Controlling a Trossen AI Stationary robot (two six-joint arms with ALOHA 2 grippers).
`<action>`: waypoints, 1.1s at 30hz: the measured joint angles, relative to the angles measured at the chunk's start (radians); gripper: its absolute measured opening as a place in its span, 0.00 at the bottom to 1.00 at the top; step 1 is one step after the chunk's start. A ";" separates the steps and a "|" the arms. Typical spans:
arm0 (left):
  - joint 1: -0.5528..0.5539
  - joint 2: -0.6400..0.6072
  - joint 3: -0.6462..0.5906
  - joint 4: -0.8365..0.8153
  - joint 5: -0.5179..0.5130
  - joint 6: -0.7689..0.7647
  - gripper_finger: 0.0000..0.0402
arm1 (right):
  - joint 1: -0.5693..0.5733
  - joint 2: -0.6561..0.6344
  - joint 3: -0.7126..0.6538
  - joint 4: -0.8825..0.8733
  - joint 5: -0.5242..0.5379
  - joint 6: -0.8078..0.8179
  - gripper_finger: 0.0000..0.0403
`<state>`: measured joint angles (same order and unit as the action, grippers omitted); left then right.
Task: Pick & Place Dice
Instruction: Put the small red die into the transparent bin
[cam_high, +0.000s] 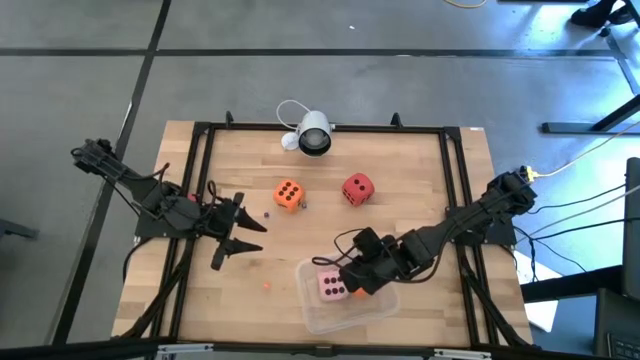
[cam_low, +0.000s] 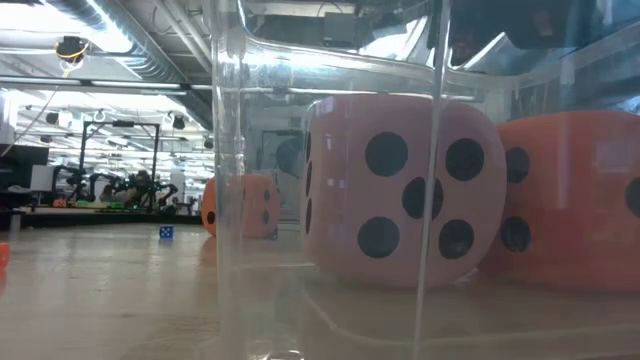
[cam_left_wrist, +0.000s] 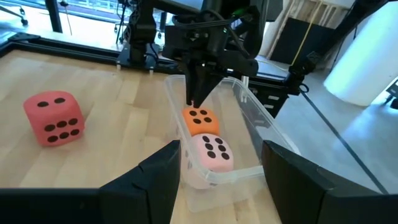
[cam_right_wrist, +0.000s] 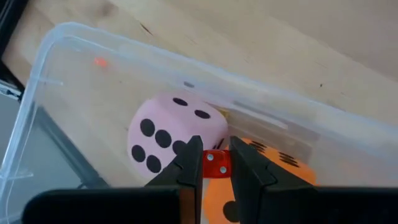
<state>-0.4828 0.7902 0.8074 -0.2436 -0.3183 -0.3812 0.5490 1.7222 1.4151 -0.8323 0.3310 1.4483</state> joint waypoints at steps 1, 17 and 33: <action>0.000 0.000 0.000 0.000 0.000 0.000 0.53 | -0.003 0.000 0.000 0.001 -0.006 0.000 0.13; 0.000 0.000 0.000 -0.031 -0.001 0.000 0.53 | -0.012 0.000 0.000 0.002 -0.062 0.059 0.40; 0.000 0.000 0.000 -0.030 0.050 -0.001 0.53 | -0.018 -0.001 0.002 0.188 -0.160 0.008 0.65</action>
<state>-0.4828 0.7899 0.8078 -0.2737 -0.2684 -0.3824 0.5308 1.7208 1.4175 -0.6447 0.1709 1.4564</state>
